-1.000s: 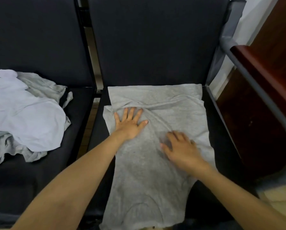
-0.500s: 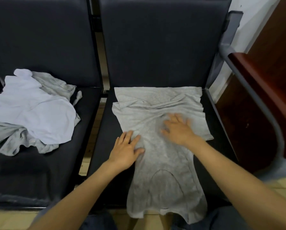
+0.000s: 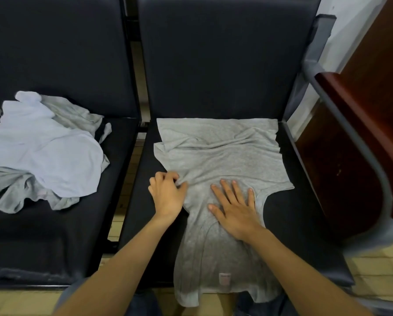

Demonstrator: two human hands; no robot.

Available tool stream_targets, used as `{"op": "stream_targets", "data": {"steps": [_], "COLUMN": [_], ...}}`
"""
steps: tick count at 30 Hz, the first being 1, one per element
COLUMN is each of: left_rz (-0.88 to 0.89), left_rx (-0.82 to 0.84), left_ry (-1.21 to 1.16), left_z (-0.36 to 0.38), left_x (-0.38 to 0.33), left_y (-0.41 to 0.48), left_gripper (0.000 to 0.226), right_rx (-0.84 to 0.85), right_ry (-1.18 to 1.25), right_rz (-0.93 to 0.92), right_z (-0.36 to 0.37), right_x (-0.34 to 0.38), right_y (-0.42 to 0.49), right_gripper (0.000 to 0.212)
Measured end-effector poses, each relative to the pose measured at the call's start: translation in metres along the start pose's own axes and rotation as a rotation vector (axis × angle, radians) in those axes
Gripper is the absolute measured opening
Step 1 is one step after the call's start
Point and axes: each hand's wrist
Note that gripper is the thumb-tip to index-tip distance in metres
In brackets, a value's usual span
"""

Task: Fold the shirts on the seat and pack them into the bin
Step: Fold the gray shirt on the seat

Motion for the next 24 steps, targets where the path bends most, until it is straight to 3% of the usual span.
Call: {"op": "stream_targets", "data": {"steps": [3, 7, 11, 13, 18, 21, 24], "left_rz": [-0.057, -0.279, -0.411, -0.456, -0.524, -0.448, -0.421], "left_rx": [0.027, 0.109, 0.164, 0.172, 0.081, -0.058, -0.126], "left_ry": [-0.451, -0.768, -0.902, -0.96, -1.248, -1.212, -0.893], "left_z": [-0.015, -0.021, -0.026, -0.036, -0.063, -0.067, -0.068], "left_x": [-0.003, -0.009, -0.006, 0.001, 0.026, 0.029, 0.036], "left_y": [0.0, 0.005, 0.006, 0.004, 0.002, -0.007, -0.007], "left_gripper": [0.006, 0.012, 0.023, 0.031, 0.03, 0.035, 0.056], "right_rx": [-0.001, -0.018, -0.01, 0.001, -0.001, -0.036, -0.111], "right_ry": [0.012, 0.027, 0.013, 0.0, 0.02, 0.026, -0.02], "right_rz": [-0.002, -0.009, -0.008, 0.005, 0.015, 0.025, 0.02], "right_z": [-0.001, 0.0, 0.0, 0.0, -0.002, 0.0, -0.003], "right_x": [-0.002, 0.0, -0.001, -0.002, -0.004, -0.003, 0.002], "right_y": [0.002, 0.003, 0.003, 0.004, 0.004, 0.006, 0.001], "right_gripper": [0.086, 0.086, 0.084, 0.07, 0.059, 0.06, 0.085]}}
Point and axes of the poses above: each hand's wrist, its own y-axis towards the middle knuckle, its own z-axis out of the palm, x = y × z, and after that the axes turned 8 degrees about x, right-handed
